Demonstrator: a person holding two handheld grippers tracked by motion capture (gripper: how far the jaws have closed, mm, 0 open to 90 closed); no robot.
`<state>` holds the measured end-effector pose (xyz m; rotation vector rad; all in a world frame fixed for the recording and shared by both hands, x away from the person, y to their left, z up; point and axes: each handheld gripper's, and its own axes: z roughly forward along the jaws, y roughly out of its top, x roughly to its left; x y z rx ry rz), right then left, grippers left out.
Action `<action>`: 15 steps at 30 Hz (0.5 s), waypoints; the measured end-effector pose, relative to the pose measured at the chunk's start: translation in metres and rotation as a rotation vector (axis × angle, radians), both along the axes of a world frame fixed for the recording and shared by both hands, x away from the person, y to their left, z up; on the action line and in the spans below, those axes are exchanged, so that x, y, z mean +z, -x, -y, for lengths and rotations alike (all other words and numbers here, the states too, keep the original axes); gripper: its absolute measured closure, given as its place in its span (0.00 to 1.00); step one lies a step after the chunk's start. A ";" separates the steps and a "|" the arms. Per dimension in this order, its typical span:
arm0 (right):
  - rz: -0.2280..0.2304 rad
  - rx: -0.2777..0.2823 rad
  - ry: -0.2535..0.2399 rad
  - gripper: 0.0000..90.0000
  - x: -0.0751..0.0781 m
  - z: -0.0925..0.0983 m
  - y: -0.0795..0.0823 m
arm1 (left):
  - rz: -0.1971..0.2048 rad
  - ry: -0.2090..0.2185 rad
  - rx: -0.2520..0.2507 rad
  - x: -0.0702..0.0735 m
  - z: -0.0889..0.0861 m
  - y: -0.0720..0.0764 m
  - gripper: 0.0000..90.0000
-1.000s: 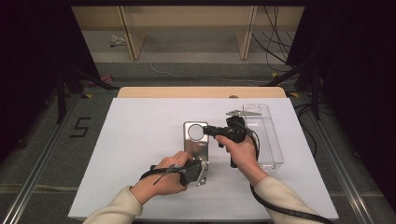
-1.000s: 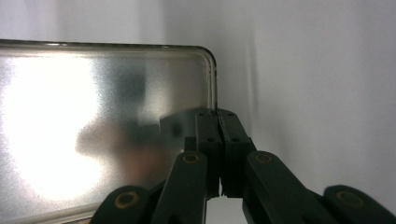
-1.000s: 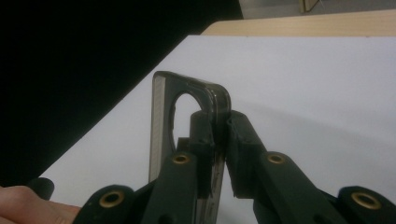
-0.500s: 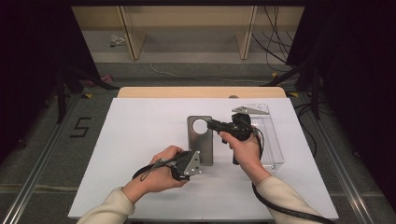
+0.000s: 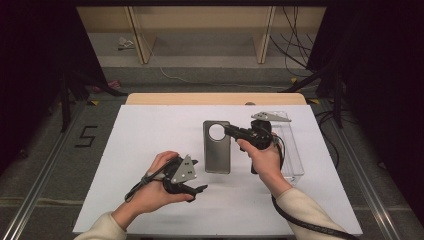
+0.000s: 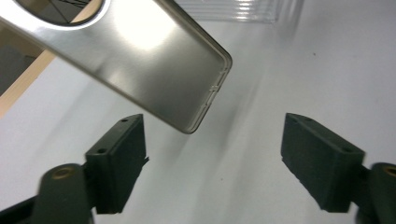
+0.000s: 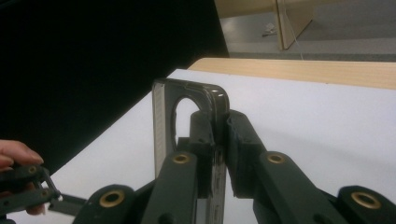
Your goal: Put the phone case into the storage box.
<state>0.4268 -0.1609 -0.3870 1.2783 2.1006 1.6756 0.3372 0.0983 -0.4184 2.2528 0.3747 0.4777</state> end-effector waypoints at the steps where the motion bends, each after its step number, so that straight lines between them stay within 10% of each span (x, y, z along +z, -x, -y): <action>1: 0.000 0.000 0.000 0.91 0.000 0.000 0.000 | -0.006 0.018 0.012 -0.001 -0.002 0.000 0.21; 15: 0.019 -0.003 0.008 0.91 0.002 0.000 0.000 | -0.061 0.130 0.128 -0.006 -0.031 0.003 0.05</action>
